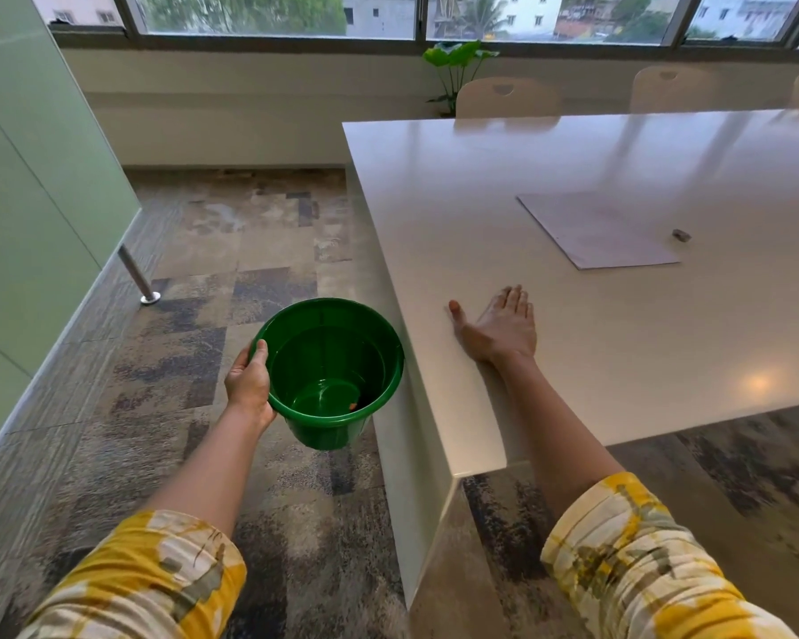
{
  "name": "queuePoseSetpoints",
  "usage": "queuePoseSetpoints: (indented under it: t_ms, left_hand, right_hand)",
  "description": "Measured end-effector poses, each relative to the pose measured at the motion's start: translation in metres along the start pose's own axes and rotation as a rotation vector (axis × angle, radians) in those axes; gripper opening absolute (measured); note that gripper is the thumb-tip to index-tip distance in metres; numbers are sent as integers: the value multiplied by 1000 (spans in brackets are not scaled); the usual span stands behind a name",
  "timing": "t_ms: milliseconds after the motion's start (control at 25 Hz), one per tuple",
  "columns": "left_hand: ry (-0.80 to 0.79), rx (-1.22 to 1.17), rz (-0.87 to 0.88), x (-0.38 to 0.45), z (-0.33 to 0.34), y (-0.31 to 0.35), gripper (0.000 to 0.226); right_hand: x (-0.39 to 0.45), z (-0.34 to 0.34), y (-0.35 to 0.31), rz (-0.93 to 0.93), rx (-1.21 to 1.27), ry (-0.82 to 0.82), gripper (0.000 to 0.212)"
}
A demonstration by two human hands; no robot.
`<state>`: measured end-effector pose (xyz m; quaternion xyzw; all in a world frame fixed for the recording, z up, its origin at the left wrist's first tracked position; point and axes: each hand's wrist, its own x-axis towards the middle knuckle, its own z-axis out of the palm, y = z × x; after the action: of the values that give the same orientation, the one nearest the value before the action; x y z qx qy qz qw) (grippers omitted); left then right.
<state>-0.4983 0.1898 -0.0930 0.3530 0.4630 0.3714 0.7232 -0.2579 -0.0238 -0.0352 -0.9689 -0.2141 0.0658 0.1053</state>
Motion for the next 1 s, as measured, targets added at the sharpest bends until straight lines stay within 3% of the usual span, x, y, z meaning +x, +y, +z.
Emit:
queuePoseSetpoints:
  t_ms: [320,520,600,680,800,840,1000]
  left_hand:
    - [3,-22,-42,5,-4,-10,29]
    - [-16,-38,-37,6,-3,-7,28]
    - [-20,-49,-27,5,-4,-7,28]
    - [-21,-64,-14,3,-4,-6,28]
    - [-12,-66,-3,0,-7,-5,27]
    - [-15,-64,-1,-2,-8,-5,26]
    - [-25,-66,-10,-7,-18,-13,23]
  right_hand:
    - [-26,20,-54,-177,-33,6,112]
    - [-52,36,-100,-256,82,-2,104]
    - [-62,50,-126,-318,187,26,95]
    - [-71,63,-148,-382,374,-44,77]
    - [-70,75,-165,-476,397,-53,30]
    - [-70,77,-167,-486,376,-43,23]
    - [-79,84,-172,-465,199,123,34]
